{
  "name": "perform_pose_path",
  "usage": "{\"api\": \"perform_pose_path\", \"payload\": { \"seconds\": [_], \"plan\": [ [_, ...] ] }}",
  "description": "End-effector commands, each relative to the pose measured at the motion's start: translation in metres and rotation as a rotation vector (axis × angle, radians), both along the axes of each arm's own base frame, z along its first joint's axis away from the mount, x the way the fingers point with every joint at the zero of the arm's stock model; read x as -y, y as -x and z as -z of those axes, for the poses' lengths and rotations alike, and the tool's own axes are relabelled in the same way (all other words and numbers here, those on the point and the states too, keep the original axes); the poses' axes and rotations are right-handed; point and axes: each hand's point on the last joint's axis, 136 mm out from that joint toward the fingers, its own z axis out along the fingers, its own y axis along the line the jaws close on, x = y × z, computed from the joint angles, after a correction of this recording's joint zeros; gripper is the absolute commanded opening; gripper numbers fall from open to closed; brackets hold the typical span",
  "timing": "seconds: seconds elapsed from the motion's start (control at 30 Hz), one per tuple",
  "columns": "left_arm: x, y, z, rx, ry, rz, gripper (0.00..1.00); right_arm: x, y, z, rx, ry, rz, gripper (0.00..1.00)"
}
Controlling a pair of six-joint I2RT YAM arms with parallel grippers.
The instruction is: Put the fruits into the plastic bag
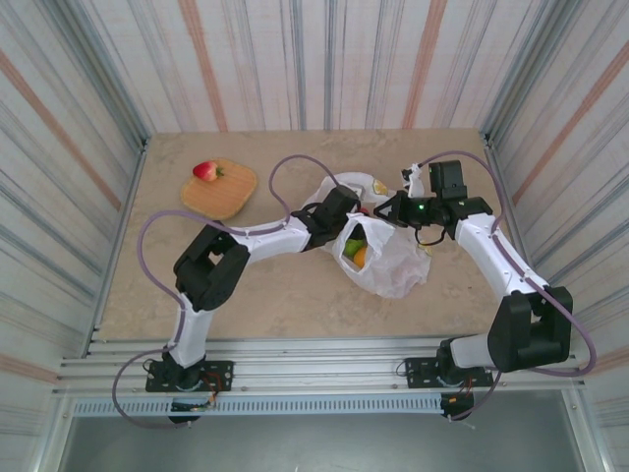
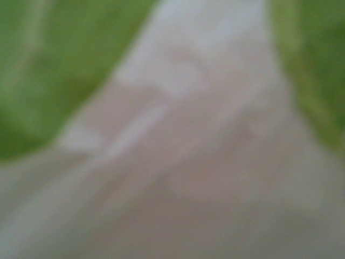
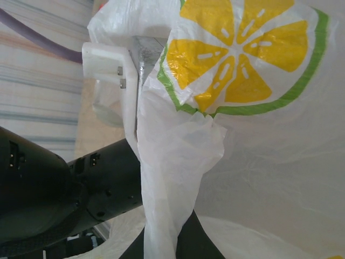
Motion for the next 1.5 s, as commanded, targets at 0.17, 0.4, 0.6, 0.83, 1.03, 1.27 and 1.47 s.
{"api": "perform_pose_path", "payload": {
  "seconds": [0.17, 0.4, 0.6, 0.83, 1.03, 1.27, 1.47],
  "plan": [
    [0.001, -0.006, -0.020, 0.050, 0.023, -0.017, 0.72, 0.003, 0.004, -0.002, 0.006, -0.001, 0.006, 0.00],
    [-0.004, -0.001, -0.035, 0.065, 0.035, -0.007, 0.77, 0.003, 0.004, -0.001, 0.005, -0.002, 0.004, 0.00],
    [-0.006, 0.006, -0.047, 0.069, 0.049, 0.011, 0.81, 0.004, 0.005, 0.000, 0.002, 0.001, 0.005, 0.00],
    [-0.012, 0.017, -0.061, 0.070, 0.070, 0.034, 0.82, 0.003, 0.004, 0.000, 0.004, 0.002, 0.003, 0.00],
    [-0.020, 0.031, -0.075, 0.081, 0.079, 0.079, 0.82, 0.004, 0.004, 0.000, 0.004, 0.005, 0.006, 0.00],
    [-0.033, 0.051, -0.096, 0.096, 0.096, 0.140, 0.81, 0.004, 0.003, -0.001, 0.006, 0.007, 0.004, 0.00],
    [-0.041, 0.067, -0.118, 0.096, 0.148, 0.190, 0.79, 0.004, 0.002, -0.001, 0.005, 0.008, 0.004, 0.00]
  ]
}}
